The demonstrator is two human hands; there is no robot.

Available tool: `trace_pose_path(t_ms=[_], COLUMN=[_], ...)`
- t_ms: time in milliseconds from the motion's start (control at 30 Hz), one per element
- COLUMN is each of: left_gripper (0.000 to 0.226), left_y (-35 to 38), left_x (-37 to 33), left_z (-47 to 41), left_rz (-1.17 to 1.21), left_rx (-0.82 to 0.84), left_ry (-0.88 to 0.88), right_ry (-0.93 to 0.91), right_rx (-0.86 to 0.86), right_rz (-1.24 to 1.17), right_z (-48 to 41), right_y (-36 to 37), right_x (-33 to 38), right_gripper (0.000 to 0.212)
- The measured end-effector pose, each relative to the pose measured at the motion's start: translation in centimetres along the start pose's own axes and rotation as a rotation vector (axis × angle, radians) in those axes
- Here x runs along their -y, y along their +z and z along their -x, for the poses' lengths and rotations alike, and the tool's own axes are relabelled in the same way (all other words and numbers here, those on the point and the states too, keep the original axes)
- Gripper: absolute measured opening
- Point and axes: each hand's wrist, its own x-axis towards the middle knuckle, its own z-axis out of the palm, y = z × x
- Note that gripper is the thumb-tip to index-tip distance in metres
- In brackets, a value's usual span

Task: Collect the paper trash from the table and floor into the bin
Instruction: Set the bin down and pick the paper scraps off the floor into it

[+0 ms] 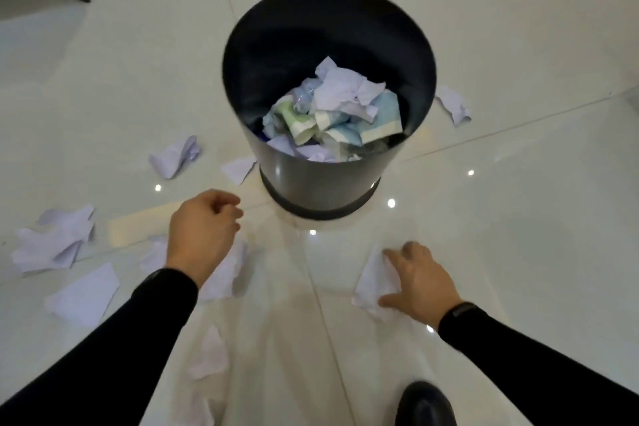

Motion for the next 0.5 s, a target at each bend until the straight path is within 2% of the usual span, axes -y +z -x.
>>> trace_pose_path(t_ms=[167,233,367,433,500], left_gripper=[0.025,0.025,0.023,0.028,0.031], left_y=[2.9,3.5,2.7,1.6,1.0], left_x=[1.3,1.4,1.2,1.9,4.5], left_z=[-2.1,-2.3,-1.8,-2.2,-3.8], left_rz=[-0.019,-0.037,-0.157,-0.167,-0.155], left_rx=[-0.008,0.003,0.019,-0.007,-0.029], left_ry=[0.04,0.044,0.084,0.046,-0.026], right_ry=[-0.105,-0.112,-0.028,-0.07,-0.075], right_rx=[-0.101,-0.191,-0.422,-0.517,-0.59], right_rz=[-0.058,-0.049,-0.323,-0.352,-0.349], right_z=[-2.4,-3.6,-6.7,-9.2,-12.3], right_y=[1.5,0.6,-5.0,-8.7,-12.1], right_x=[-2.8,-3.1,-5.5,-7.2,-8.9], right_gripper=[0.029,0.021,0.021,0.009,0.006])
